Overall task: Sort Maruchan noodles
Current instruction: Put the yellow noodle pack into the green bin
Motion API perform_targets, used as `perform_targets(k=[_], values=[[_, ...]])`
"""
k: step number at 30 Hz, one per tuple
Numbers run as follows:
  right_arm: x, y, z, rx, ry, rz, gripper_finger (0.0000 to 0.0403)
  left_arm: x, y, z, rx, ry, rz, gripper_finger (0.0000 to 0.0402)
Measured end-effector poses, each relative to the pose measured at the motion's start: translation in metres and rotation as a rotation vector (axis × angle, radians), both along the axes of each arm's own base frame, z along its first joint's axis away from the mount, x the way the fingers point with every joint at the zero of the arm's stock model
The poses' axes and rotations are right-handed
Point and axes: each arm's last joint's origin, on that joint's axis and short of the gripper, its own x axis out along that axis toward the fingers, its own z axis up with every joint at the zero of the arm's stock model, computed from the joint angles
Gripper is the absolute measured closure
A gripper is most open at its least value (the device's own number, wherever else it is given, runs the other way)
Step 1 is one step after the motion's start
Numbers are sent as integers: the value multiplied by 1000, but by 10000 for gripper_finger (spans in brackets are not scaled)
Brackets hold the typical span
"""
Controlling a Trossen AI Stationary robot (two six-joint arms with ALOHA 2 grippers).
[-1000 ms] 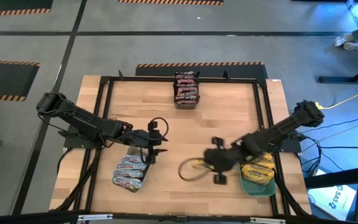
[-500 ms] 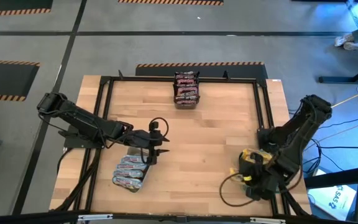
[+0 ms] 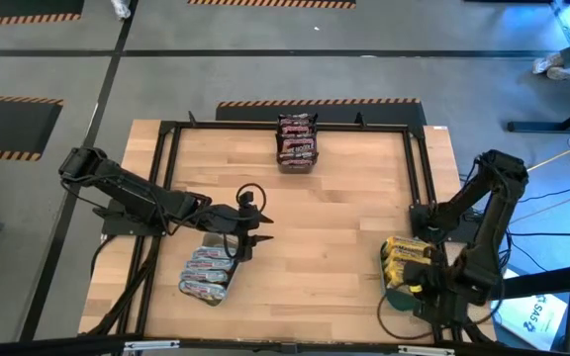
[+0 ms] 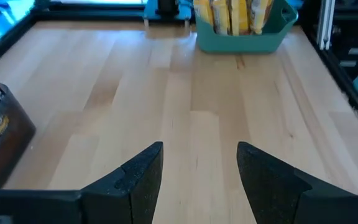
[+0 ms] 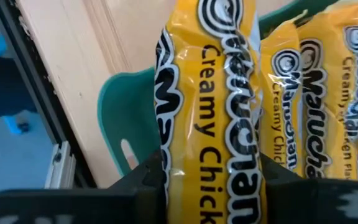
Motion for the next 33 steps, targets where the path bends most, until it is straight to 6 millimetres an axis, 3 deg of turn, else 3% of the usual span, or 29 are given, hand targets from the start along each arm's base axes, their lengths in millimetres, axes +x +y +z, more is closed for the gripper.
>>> perform_targets(k=[6, 14, 21, 27, 33], values=[[-17, 6, -4, -16, -73, -17, 304, 1, 1, 2, 0, -25, 6, 202], [-18, 2, -52, 44, -65, -27, 301, 1, 1, 2, -3, -25, 8, 202], [-20, -11, -70, -10, -18, -90, 263, 1, 1, 2, -6, -25, 9, 202], [-19, -7, -59, 0, -4, -94, 188, 1, 1, 2, -6, -25, 9, 202], [-16, -5, -18, -63, 29, -95, 145, 2, 1, 2, -4, -28, 14, 202]])
